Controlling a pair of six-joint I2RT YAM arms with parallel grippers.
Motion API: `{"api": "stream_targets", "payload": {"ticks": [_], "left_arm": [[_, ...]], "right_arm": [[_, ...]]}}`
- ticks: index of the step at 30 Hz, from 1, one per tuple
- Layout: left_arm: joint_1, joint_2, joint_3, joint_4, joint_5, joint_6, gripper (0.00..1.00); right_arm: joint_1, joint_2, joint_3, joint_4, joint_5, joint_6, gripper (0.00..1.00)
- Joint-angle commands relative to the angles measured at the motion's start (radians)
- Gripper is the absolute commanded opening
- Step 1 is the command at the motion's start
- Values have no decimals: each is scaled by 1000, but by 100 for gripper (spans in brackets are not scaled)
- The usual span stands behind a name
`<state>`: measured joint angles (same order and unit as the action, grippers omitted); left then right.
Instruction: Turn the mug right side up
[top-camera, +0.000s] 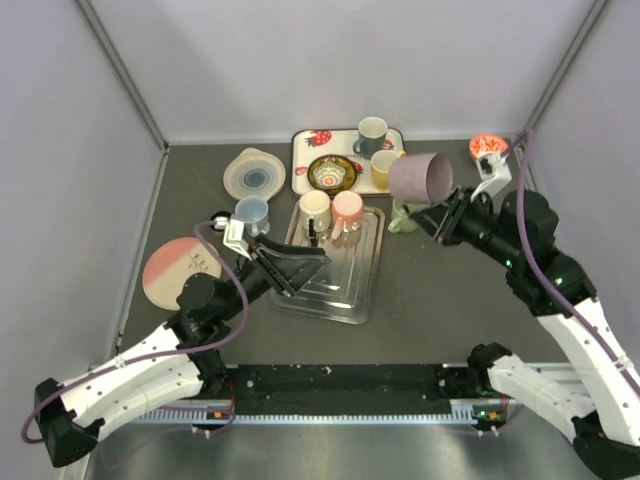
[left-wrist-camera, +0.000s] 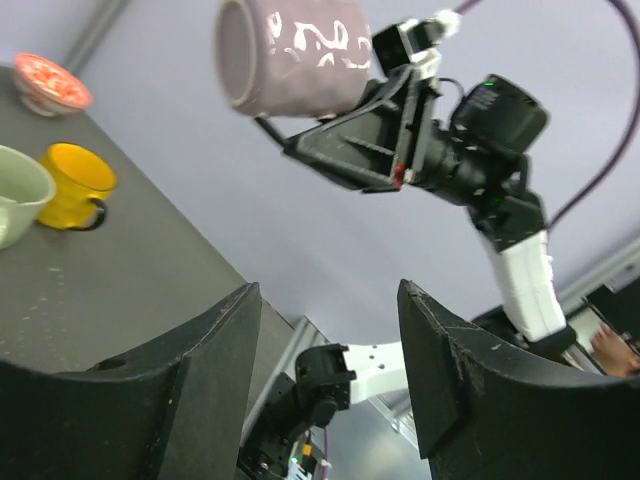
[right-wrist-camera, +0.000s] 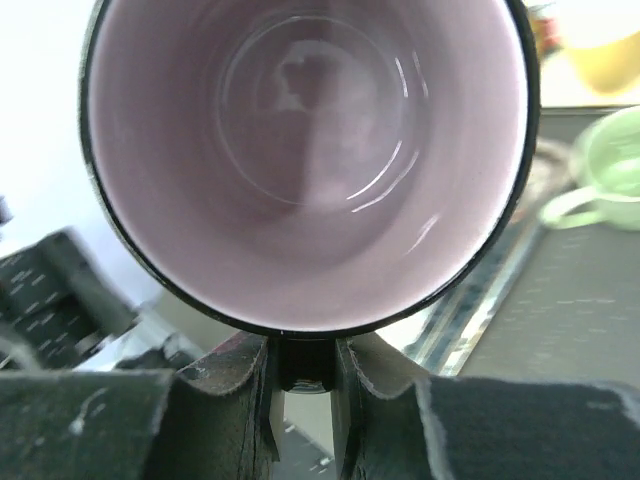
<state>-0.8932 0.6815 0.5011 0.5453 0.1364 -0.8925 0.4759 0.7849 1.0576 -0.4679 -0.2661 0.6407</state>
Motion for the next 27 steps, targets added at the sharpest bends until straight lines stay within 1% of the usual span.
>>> {"api": "stream_targets", "payload": {"ticks": [1, 3, 4, 5, 7, 8, 10, 11, 13, 17, 18, 21, 23, 27], "left_arm": [[5, -100, -13, -187, -175, 58, 61], [5, -132, -9, -241, -211, 70, 60], [7, -138, -4, -304, -222, 76, 59], [7, -143, 13, -347, -239, 79, 59], [5, -143, 36, -418, -282, 92, 58], [7, -142, 59, -494, -294, 93, 58], [5, -137, 73, -541, -329, 93, 57], [5, -138, 76, -601, -340, 89, 57], [7, -148, 68, -639, -375, 58, 57], [7, -184, 19, -706, -429, 0, 56], [5, -200, 13, -731, -438, -9, 56], [5, -235, -9, -765, -458, -37, 56], [5, -252, -27, -766, -455, -49, 59], [7, -272, -47, -777, -457, -49, 61]], "right_arm": [[-8, 94, 211, -291, 500, -226, 0], [-25, 140, 234, -308, 594, -287, 0], [-60, 155, 239, -314, 660, -302, 0], [-91, 174, 240, -322, 675, -308, 0], [-175, 212, 242, -321, 641, -306, 0], [-250, 224, 239, -319, 633, -299, 0], [-318, 269, 231, -313, 614, -286, 0], [-354, 281, 228, -310, 620, -280, 0], [-373, 324, 217, -292, 636, -257, 0], [-462, 399, 182, -241, 588, -208, 0], [-500, 421, 179, -227, 578, -197, 0], [-529, 513, 174, -209, 571, -205, 0], [-536, 565, 168, -192, 588, -219, 0], [-548, 649, 176, -150, 579, -230, 0]]}}
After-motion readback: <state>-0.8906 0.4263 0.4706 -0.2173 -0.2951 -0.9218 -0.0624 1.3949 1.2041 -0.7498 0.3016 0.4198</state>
